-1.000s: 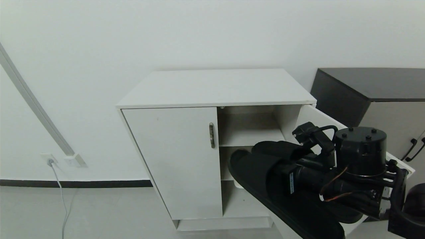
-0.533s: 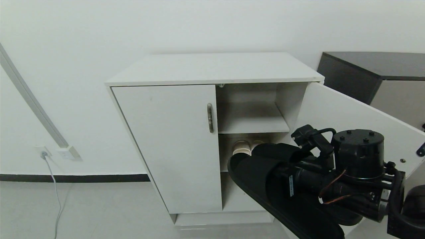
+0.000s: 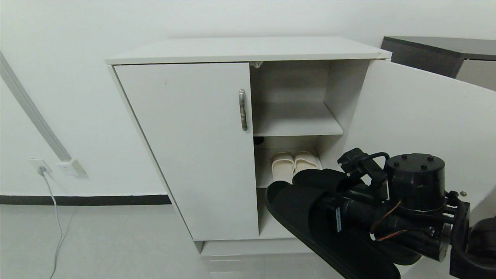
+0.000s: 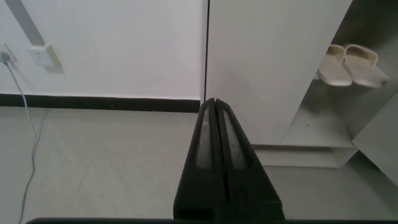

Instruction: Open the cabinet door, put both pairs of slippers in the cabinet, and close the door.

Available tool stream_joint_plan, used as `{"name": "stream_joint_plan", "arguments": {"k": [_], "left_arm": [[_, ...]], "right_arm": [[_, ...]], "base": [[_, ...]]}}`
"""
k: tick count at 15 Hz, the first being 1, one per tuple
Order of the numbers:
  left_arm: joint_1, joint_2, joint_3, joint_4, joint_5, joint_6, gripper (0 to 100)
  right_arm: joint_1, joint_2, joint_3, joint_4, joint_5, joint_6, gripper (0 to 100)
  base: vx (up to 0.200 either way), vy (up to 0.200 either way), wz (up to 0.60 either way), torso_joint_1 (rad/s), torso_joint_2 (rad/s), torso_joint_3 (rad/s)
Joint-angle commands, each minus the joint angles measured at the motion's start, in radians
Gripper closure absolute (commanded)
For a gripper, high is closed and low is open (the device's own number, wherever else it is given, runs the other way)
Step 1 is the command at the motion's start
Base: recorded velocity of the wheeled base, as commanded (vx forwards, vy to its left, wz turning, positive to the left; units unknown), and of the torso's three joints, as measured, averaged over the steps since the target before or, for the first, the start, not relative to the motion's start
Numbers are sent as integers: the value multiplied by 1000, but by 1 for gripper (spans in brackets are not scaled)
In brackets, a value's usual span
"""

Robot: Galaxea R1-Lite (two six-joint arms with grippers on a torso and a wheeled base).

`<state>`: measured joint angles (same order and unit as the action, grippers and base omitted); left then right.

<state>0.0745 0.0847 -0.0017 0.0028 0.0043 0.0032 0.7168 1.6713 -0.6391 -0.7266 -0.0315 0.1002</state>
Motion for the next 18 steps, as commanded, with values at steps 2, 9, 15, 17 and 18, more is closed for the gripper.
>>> {"name": "stream_joint_plan", "arguments": {"k": [2,9,15,17,18], "left_arm": [[1,0,0,0,0,0,100],[1,1,0,0,0,0,100],[1,0,0,0,0,0,100],[1,0,0,0,0,0,100],[1,0,0,0,0,0,100]], "right_arm": [[3,4,4,-7,-1,-13,100],[26,19,-5,-34,-85,-28,100],[93,116,-142,-25,-427,-22,100],[84,108,-142,-5,-455,-27,100],[79,105,-143,13,-458,-27,100]], "base": [[0,0,0,-2,395,386],[0,0,0,0,55,49],[0,0,0,0,0,0],[0,0,0,0,0,0],[0,0,0,0,0,0]]}}
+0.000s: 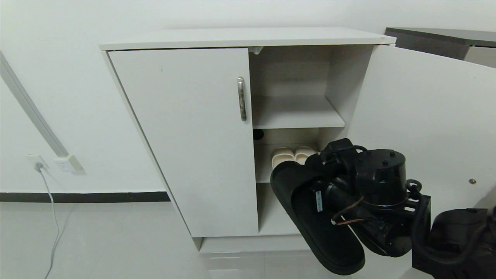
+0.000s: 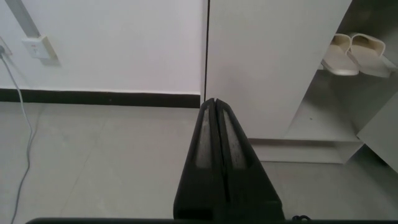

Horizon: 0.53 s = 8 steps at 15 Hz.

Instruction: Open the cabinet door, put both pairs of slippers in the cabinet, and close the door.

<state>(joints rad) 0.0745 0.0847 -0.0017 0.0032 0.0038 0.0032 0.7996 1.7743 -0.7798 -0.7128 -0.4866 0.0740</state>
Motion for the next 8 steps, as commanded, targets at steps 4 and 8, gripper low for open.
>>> {"name": "stream_joint_plan", "arguments": {"k": [4,8], "left_arm": [[1,1,0,0,1,0,100],[1,0,0,0,1,0,100]], "right_arm": [[-42,-10,-9,21,-4,-2,100],[-77,-38,-24,88,-6,-3,100]], "base": [[0,0,0,0,0,0],[0,0,0,0,0,0]]}}
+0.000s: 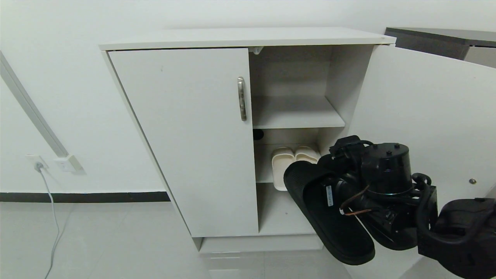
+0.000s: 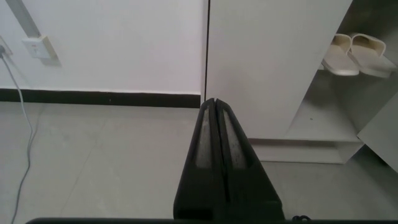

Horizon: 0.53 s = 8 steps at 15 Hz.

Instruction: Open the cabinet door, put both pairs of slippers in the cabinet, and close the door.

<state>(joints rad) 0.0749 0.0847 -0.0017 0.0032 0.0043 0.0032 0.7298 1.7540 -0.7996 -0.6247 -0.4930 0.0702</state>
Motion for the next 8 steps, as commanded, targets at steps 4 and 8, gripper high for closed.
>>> {"name": "stream_joint_plan", "arguments": {"k": [4,8], "left_arm": [[0,0,0,0,0,0,100],[0,0,0,0,0,0,100]], "right_arm": [[-13,-24,-4,10,1,0,100],[-44,-16,-9,22,2,0,100]], "base": [[0,0,0,0,0,0],[0,0,0,0,0,0]]}}
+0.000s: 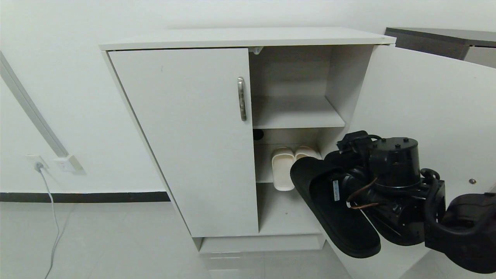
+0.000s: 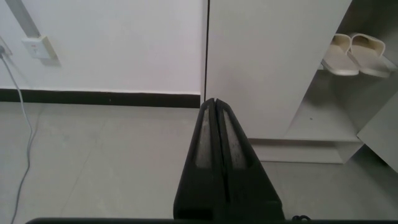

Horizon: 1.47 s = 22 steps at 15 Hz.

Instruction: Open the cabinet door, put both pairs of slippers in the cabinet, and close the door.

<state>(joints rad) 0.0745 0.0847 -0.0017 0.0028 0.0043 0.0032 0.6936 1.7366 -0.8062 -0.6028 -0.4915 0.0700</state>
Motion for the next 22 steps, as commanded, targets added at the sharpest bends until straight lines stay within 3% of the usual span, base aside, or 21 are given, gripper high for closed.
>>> {"name": "stream_joint_plan", "arguments": {"k": [1,6,9,10,12,15,17,22], "left_arm": [[1,0,0,0,0,0,100],[1,1,0,0,0,0,100],[1,0,0,0,0,0,100],[1,0,0,0,0,0,100],[1,0,0,0,0,0,100],[1,1,0,0,0,0,100],[1,0,0,0,0,0,100],[1,0,0,0,2,1,100]], "right_arm": [[-8,1,-4,0,1,1,100],[-6,-5,-7,0,1,1,100],[90,21,-62,-3,-2,33,100],[139,64,-134,1,-62,86,100],[156,126,-258,41,-137,154,100],[190,152,-403,245,-211,252,100],[195,227,-539,319,-375,258,100],[184,235,-613,340,-403,185,100]], "base": [[0,0,0,0,0,0],[0,0,0,0,0,0],[0,0,0,0,0,0],[0,0,0,0,0,0],[0,0,0,0,0,0],[0,0,0,0,0,0],[0,0,0,0,0,0],[0,0,0,0,0,0]]}}
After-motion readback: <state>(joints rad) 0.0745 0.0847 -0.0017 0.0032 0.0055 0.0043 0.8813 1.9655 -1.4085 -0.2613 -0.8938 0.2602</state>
